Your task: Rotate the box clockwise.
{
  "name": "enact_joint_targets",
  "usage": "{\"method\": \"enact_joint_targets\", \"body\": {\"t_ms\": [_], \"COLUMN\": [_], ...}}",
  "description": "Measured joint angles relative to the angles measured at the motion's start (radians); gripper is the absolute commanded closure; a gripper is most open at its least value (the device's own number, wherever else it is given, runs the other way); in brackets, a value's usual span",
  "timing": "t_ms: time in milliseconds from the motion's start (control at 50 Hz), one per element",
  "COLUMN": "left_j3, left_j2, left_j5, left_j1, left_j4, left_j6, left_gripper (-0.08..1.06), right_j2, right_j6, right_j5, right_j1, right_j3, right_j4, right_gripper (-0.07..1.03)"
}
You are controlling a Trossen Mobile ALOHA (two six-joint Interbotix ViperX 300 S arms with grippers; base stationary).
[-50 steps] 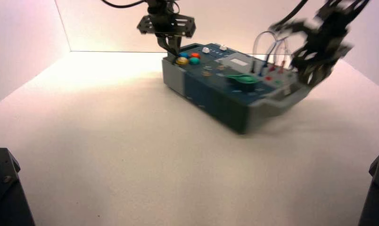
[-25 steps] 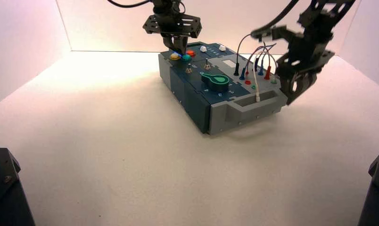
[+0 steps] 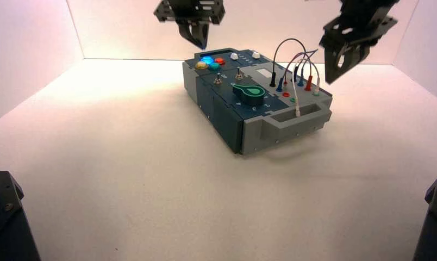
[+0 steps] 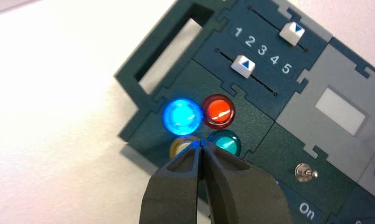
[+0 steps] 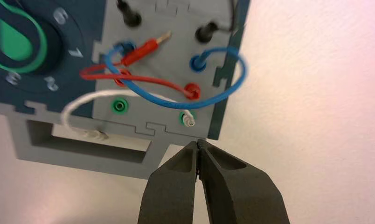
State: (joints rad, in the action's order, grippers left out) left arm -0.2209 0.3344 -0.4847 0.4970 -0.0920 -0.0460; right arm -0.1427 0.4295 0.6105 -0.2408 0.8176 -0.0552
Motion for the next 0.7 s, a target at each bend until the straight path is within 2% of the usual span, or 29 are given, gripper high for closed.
{"method": "enact_joint_targets", "body": {"t_ms": [80,280,500,560,700], "left_j3": [0.000,-0.003,-0.037,-0.044,-0.052], "left_j2": [-0.011,-0.012,-0.012,-0.012,-0.012], "left_j5": [-0.003,-0.006,-0.005,-0.002,0.003], "left_j1": [-0.003,-0.025,-0.100,-0.118,-0.141], "left_j4": [0.009,0.012,0.012,0.014,0.012], "left_j6": [0.000,0.000,0.006,0.005,0.005], "left_gripper": [1.01,1.01,1.01,1.01,1.01], "right_j2": [-0.014,-0.020,-0.020,-0.020,-0.018], "right_j6": [-0.002,-0.009,-0.101,-0.115,-0.123], "right_j5": [0.002,-0.005,-0.044,-0.051,-0.060], "right_j1": [0.000,0.002,0.078,0.100,0.120], "right_j3": [-0.002,-0.021,-0.029,-0.032,-0.037], "right_j4": [0.000,-0.002,-0.002,-0.002,-0.002], "right_gripper": [0.98,0.98,0.98,0.98,0.98]}}
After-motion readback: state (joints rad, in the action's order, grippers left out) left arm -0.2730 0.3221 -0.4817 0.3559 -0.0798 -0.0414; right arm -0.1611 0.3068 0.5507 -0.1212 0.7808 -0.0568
